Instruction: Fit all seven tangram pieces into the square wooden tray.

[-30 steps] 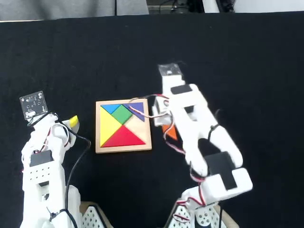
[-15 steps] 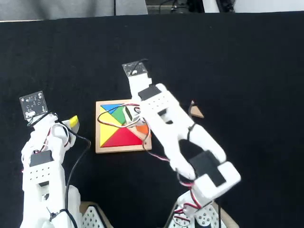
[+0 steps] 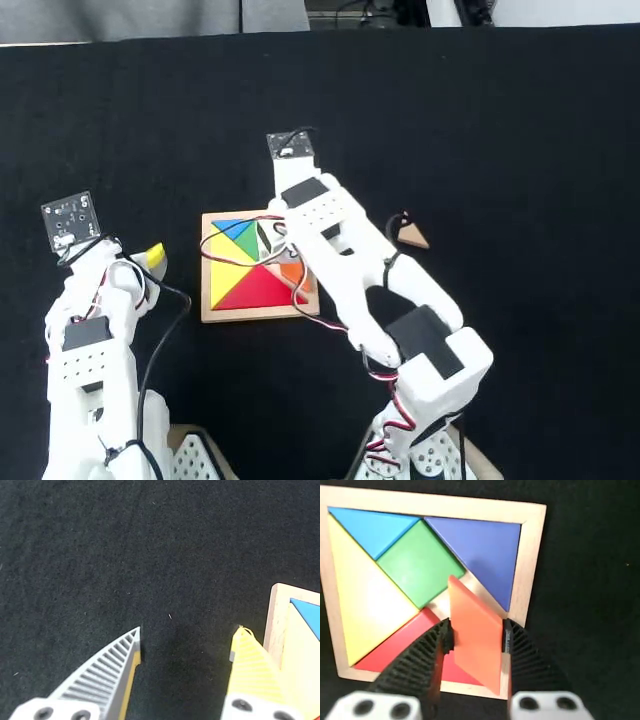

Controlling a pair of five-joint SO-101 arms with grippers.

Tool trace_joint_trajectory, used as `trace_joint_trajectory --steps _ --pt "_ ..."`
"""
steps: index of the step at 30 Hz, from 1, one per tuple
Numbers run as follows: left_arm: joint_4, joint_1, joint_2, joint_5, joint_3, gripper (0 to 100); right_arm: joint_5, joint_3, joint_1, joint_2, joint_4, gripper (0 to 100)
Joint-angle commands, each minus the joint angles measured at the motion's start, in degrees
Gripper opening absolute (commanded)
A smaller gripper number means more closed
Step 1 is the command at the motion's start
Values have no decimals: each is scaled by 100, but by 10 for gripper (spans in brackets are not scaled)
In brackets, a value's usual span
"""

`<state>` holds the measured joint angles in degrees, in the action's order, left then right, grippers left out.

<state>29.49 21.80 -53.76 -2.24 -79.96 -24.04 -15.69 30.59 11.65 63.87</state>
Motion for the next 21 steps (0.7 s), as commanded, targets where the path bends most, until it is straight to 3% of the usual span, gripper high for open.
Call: trace_joint_trajectory --steps 1,6,12,21 --pt "-88 13 -88 -9 40 288 -88 330 97 -22 -18 93" --pt "-88 13 -88 -9 40 288 -88 321 264 -13 9 99" --pt "-88 13 -88 -9 40 288 -255 163 273 -13 -9 211" --pt "-88 13 -88 -9 40 288 -229 189 255 -66 -9 211"
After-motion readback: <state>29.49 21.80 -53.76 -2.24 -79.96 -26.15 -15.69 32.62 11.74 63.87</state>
